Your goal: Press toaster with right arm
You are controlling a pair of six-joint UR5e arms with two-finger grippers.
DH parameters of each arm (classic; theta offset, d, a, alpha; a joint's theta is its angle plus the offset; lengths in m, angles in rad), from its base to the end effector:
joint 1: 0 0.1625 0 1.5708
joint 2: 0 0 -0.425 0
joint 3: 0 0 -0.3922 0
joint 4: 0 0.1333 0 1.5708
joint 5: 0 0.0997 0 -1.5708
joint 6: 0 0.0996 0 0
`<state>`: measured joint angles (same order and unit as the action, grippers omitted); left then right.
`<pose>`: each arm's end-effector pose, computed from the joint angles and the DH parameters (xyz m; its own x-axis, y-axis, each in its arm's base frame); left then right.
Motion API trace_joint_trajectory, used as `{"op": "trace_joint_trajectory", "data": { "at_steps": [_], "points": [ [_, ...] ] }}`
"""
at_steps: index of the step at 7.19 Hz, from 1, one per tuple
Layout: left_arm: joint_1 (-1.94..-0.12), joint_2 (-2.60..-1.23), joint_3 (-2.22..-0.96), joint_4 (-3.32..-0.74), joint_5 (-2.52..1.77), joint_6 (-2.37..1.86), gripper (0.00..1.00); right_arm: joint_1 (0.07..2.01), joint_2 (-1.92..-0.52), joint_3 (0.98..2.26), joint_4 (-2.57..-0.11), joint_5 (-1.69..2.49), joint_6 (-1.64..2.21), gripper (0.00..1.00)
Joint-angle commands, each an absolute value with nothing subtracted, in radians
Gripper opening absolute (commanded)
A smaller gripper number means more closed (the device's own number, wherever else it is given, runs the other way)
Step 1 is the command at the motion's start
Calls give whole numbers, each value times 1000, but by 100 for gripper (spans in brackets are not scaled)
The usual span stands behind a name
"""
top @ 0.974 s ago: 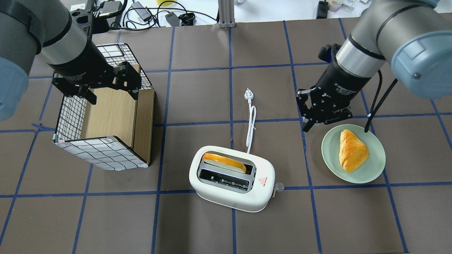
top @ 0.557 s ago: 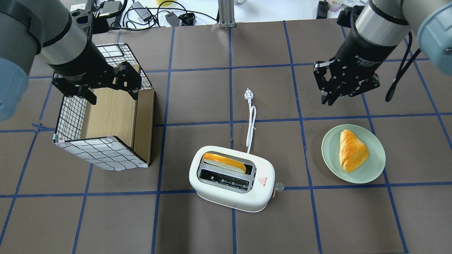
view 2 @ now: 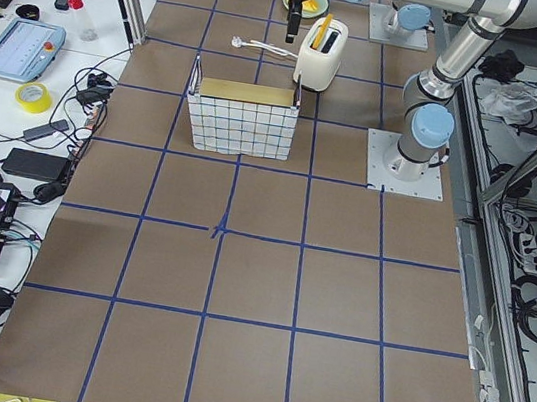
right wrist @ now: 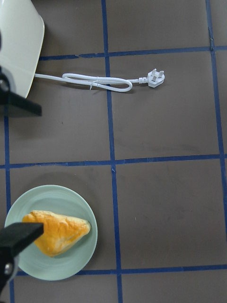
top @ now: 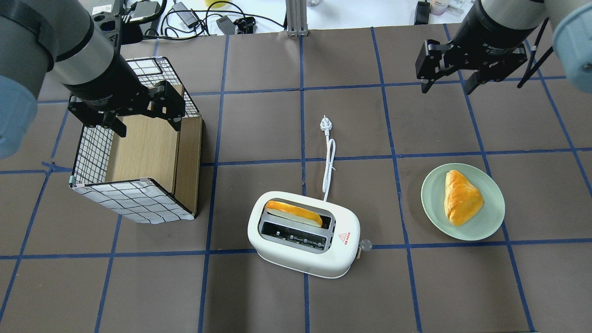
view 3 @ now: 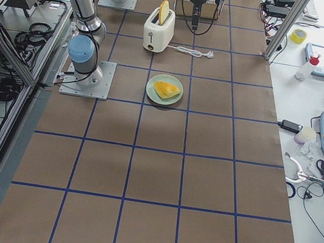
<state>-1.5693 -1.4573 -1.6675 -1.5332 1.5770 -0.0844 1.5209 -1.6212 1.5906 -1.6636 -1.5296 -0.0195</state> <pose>-0.1320 -0.4492 0.4973 -0.9963 -0.0860 -0.0016 -0.0858 0.9948 -0.0547 0.1132 -0.4880 0.5125 -0.9989 0.0254 -0.0385 0.0300 0.9918 -0.1239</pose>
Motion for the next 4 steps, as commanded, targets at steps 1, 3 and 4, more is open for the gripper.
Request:
{"op": "trace_joint_trajectory", "data": {
  "at_steps": [1, 3, 4],
  "points": [
    [-1569, -1457, -1667, -1534, 1577, -84, 100, 1520, -1615, 1571, -1645, -1566, -121, 100],
    [-1569, -1457, -1667, -1534, 1577, -84, 100, 1522, -1582, 1473, -1525, -1643, -207, 100],
    [-1569, -1457, -1667, -1534, 1577, -84, 100, 1523, -1545, 1413, -1490, -1646, -203, 100]
  ]
}}
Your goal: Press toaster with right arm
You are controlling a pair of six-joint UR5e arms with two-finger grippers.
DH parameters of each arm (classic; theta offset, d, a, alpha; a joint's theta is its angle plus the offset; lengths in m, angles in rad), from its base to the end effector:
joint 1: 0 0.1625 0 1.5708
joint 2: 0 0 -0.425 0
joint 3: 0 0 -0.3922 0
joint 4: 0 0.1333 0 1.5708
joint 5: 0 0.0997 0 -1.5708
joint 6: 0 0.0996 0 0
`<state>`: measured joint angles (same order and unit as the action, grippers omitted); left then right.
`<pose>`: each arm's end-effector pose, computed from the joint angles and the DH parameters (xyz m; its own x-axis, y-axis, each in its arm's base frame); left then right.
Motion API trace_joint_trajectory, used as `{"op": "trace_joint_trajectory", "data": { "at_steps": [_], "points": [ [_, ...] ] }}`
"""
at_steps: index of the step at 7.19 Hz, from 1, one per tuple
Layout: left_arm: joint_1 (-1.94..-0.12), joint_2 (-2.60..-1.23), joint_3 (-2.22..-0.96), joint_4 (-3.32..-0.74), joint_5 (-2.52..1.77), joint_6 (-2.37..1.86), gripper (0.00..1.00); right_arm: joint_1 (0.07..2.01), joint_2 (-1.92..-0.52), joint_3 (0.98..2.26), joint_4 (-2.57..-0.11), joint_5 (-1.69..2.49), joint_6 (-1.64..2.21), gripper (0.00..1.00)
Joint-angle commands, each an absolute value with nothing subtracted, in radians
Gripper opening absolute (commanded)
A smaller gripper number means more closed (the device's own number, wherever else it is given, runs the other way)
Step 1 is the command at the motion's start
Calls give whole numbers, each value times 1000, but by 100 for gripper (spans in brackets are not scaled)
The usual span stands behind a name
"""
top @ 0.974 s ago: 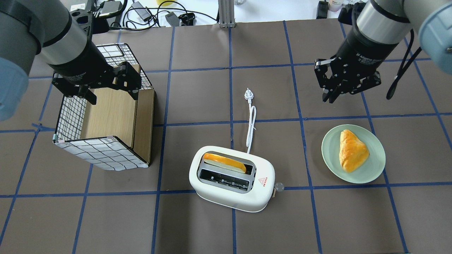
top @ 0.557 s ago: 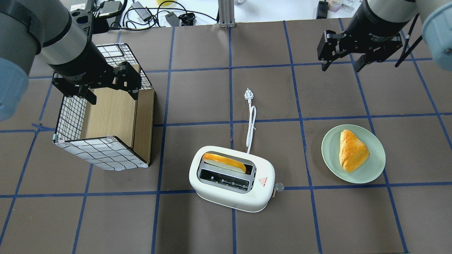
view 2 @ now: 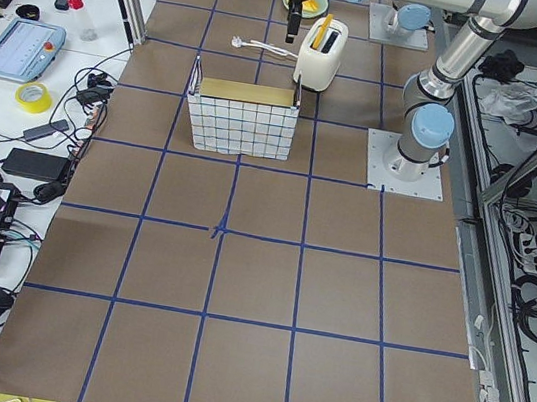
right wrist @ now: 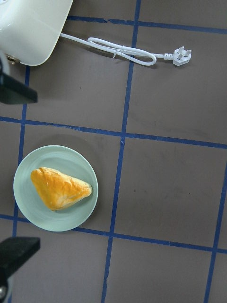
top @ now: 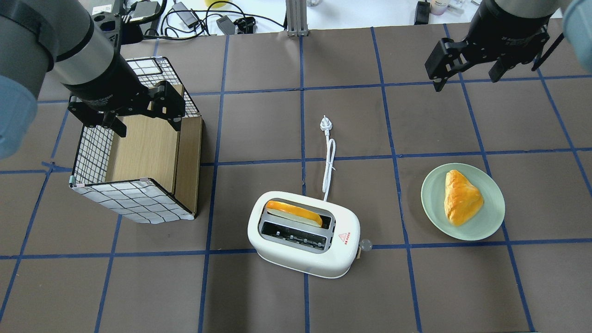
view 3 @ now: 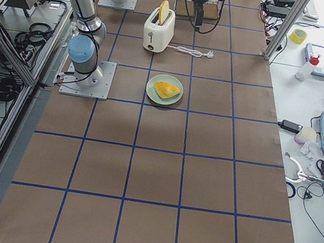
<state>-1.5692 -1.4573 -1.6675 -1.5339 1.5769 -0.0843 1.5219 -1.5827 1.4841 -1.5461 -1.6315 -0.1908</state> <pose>-0.1320 -0.4491 0.4972 -0.9963 -0.0860 -0.0016 -0.0858 0.9948 -0.0540 0.1031 -0.4976 0.5343 -0.9879 -0.1366 0.0734 -0.1412 0.9881 -0.0610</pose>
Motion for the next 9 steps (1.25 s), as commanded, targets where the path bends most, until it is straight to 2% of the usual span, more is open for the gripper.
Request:
{"op": "trace_joint_trajectory", "data": {
  "at_steps": [1, 3, 6, 9],
  "points": [
    [-1569, -1457, -1667, -1534, 1577, -84, 100, 1523, -1540, 1401, -1474, -1641, -195, 100],
    [-1569, -1457, -1667, -1534, 1577, -84, 100, 1519, -1531, 1419, -1471, -1585, -178, 100],
    [-1569, -1457, -1667, -1534, 1577, -84, 100, 1508, -1583, 1599, -1740, -1549, -190, 99],
    [-1569, -1457, -1667, -1534, 1577, -84, 100, 1519, -1595, 1591, -1679, -1575, -173, 100]
  ]
}}
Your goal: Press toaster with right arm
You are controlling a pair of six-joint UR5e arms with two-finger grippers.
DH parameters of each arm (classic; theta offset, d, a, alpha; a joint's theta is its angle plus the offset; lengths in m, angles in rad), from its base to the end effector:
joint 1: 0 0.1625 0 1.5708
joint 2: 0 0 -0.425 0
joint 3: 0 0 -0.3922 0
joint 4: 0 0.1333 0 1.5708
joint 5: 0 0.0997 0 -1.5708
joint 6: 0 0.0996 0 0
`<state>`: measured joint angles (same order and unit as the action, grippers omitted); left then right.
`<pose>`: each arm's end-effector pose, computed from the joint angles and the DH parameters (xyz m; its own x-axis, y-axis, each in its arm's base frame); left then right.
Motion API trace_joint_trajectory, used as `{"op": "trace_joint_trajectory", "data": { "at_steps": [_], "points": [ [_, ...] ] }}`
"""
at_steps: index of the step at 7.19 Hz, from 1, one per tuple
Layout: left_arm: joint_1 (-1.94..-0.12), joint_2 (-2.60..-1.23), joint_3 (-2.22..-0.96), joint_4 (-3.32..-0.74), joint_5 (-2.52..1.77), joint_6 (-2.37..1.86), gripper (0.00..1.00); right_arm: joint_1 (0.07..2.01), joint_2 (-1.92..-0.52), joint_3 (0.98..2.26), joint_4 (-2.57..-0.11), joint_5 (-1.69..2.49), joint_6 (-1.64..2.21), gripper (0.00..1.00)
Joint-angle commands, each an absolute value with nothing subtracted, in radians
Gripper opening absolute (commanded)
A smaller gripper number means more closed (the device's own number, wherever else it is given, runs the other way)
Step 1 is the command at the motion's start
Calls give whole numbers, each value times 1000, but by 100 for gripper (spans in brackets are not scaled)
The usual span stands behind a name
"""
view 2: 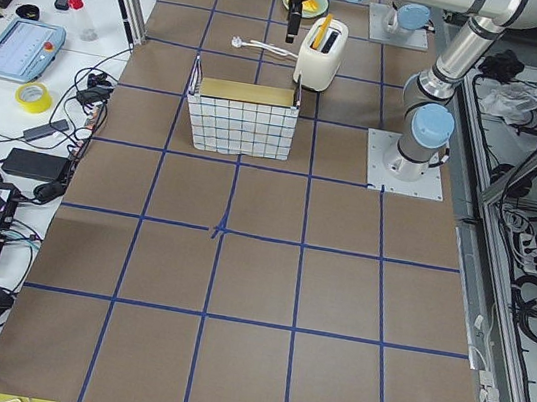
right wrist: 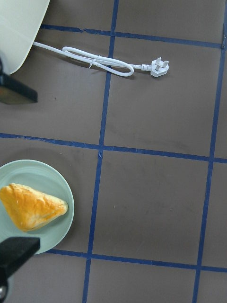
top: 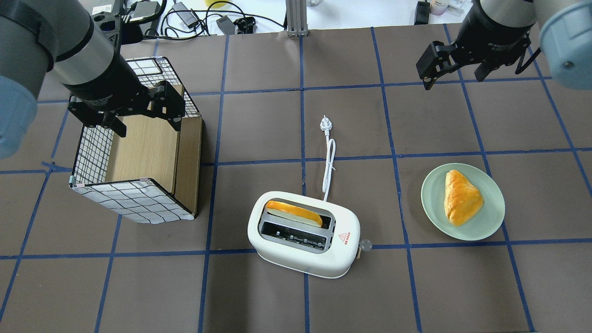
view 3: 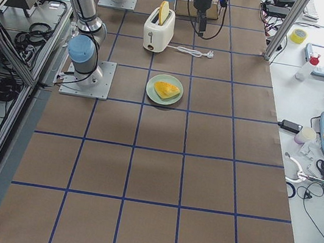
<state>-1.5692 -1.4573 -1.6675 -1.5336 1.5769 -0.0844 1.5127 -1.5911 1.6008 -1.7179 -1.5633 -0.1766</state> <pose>-0.1320 -0.4492 0.4973 -0.9963 -0.0861 -0.0015 -0.0859 0.9948 -0.0543 0.1050 -0.5029 0.4986 -0.9929 -0.1176 0.0168 -0.1188 0.9835 -0.1361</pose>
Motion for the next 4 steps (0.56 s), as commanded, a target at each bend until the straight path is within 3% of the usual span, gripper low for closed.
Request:
{"op": "trace_joint_trajectory", "data": {
  "at_steps": [1, 4],
  "points": [
    [-1569, -1457, -1667, -1534, 1577, -84, 100, 1520, -1588, 1565, -1643, -1592, -151, 100],
    [-1569, -1457, -1667, -1534, 1577, -84, 100, 1522, -1588, 1555, -1579, -1674, -127, 100]
  ]
}}
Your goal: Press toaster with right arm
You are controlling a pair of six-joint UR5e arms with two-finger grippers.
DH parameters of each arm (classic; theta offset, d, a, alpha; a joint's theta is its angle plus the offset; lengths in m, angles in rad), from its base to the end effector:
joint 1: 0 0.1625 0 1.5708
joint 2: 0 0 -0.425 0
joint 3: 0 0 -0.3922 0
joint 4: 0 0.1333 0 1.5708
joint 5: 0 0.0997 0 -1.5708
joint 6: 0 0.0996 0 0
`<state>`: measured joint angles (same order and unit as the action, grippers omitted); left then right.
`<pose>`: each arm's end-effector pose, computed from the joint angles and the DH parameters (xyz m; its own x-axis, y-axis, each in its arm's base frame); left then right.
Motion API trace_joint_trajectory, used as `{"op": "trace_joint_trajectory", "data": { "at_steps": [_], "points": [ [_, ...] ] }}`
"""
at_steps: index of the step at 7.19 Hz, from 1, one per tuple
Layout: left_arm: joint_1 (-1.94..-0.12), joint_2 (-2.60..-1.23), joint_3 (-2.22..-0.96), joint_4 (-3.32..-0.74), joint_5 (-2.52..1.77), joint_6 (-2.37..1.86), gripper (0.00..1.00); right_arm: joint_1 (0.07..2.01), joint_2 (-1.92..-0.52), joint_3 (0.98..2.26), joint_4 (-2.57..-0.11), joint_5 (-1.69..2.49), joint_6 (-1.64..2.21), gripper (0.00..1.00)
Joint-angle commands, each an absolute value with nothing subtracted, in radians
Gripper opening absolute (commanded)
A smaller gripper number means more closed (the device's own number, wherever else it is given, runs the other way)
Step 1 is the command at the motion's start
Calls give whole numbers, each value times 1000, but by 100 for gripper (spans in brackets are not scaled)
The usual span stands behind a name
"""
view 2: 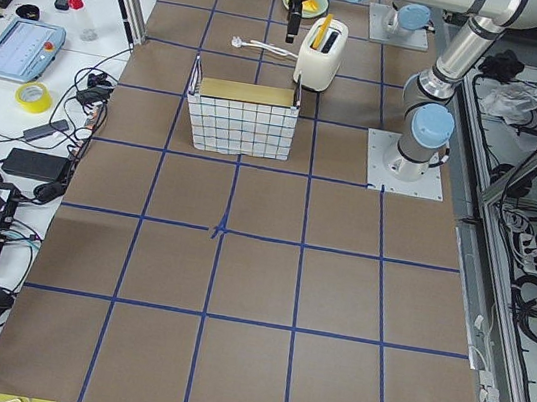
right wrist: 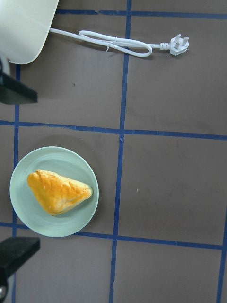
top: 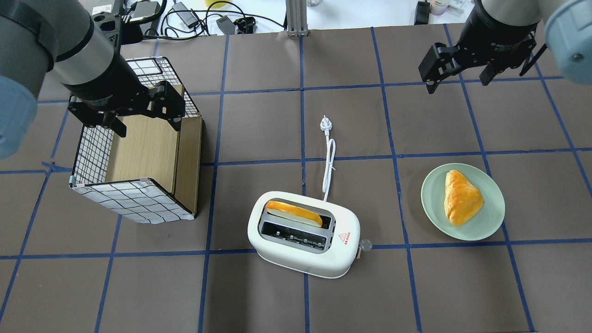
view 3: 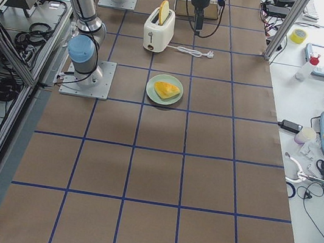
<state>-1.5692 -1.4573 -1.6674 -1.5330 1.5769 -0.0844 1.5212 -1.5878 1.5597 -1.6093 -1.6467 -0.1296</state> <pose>-0.1320 -0.4492 0.4974 -0.9963 -0.0861 -0.0015 -0.0859 0.9948 -0.0550 0.1013 -0.4965 0.5060 -0.9937 -0.0748 0.0836 -0.0796 0.9952 -0.0562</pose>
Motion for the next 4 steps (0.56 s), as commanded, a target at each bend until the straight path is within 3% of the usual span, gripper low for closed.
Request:
{"op": "trace_joint_trajectory", "data": {
  "at_steps": [1, 4],
  "points": [
    [-1569, -1457, -1667, -1534, 1577, -84, 100, 1522, -1586, 1557, -1575, -1657, -129, 100],
    [-1569, -1457, -1667, -1534, 1577, -84, 100, 1522, -1585, 1557, -1559, -1632, -127, 100]
  ]
}}
